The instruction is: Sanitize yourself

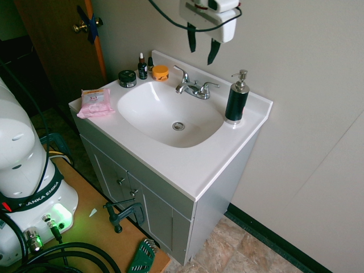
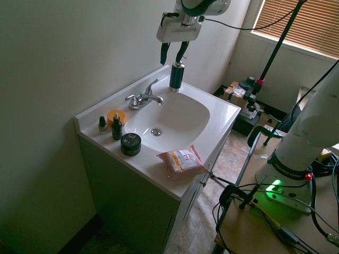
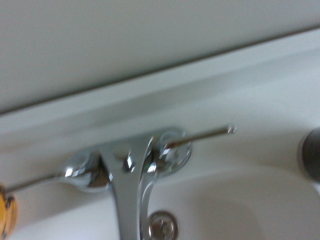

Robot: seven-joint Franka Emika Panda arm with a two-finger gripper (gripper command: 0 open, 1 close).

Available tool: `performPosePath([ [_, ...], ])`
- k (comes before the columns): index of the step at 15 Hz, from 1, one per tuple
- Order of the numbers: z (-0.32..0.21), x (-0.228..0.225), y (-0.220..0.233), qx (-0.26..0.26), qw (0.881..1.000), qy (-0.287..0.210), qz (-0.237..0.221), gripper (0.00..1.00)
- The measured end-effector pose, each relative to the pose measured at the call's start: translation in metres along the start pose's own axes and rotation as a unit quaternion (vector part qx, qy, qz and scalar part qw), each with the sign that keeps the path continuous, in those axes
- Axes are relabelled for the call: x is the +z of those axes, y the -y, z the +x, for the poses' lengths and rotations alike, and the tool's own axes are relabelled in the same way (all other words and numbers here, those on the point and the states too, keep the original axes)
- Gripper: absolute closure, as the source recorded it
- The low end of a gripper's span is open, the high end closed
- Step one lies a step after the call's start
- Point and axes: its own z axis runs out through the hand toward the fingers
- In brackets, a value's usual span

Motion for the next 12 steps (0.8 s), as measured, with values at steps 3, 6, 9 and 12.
performPosePath([
  [3,0.047,-0.009,0.005,0.035,0.999,0.008,0.006,1.0],
  [6,0.077,-0.01,-0.007,0.051,0.999,0.009,0.005,1.0],
  [9,0.086,-0.007,-0.015,0.057,0.998,0.009,0.001,1.0],
  [12,0.091,-0.008,-0.02,0.058,0.998,0.01,0.002,1.0],
])
